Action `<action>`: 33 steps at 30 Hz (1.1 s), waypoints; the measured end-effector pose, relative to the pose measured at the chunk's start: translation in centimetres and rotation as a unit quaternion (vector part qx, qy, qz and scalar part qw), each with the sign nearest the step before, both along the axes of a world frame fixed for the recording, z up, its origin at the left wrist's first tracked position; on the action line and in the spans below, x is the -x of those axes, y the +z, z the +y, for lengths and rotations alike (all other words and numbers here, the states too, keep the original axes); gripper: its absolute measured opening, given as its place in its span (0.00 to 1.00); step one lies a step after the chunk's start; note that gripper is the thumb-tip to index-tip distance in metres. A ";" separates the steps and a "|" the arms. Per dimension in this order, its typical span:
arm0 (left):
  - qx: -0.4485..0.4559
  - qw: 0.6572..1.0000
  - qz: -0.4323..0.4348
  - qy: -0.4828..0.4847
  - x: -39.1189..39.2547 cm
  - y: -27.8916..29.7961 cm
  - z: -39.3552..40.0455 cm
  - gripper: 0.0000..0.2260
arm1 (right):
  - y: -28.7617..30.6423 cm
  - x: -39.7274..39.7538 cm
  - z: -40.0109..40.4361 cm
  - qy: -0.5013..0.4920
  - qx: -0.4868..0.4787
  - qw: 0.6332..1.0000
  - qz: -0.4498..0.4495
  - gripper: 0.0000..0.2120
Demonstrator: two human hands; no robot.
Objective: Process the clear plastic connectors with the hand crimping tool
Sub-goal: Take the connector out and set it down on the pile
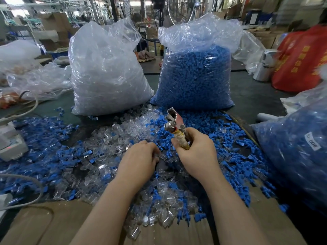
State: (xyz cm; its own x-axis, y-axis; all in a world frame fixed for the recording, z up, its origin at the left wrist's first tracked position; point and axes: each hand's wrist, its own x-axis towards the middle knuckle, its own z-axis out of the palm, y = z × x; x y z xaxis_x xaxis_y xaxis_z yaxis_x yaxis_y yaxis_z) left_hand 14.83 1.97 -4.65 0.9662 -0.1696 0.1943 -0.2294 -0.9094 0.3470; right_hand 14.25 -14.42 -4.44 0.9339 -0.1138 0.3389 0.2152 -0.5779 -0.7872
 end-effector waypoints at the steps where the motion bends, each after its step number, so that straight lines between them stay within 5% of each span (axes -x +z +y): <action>1: -0.009 1.000 0.000 0.002 -0.1 -0.1 0.1 0.06 | 0.0 0.0 0.0 0.001 -0.002 1.000 0.001 0.09; 4: 0.003 1.000 0.012 0.011 -0.2 -0.3 0.2 0.03 | 0.0 0.0 0.0 0.000 -0.003 1.000 0.001 0.10; 7: 0.128 0.991 0.030 0.040 -0.3 0.1 0.1 0.04 | 0.0 -0.1 0.0 0.000 -0.008 1.000 -0.002 0.10; 11: 0.378 0.922 0.056 0.057 -0.2 1.2 -0.2 0.06 | 0.2 -0.1 0.1 0.017 -0.040 0.999 0.001 0.11; 15: 0.504 0.859 0.077 0.045 0.0 1.9 -0.3 0.05 | 0.3 0.0 0.1 0.047 -0.088 0.995 0.001 0.12; 19: 0.512 0.854 0.078 0.040 0.2 2.2 -0.1 0.05 | 0.6 0.2 0.0 0.070 -0.117 0.991 0.000 0.08; 33: 0.337 0.942 -0.005 0.007 0.6 2.3 -0.6 0.12 | 0.6 0.3 0.2 0.097 -0.088 0.991 0.026 0.11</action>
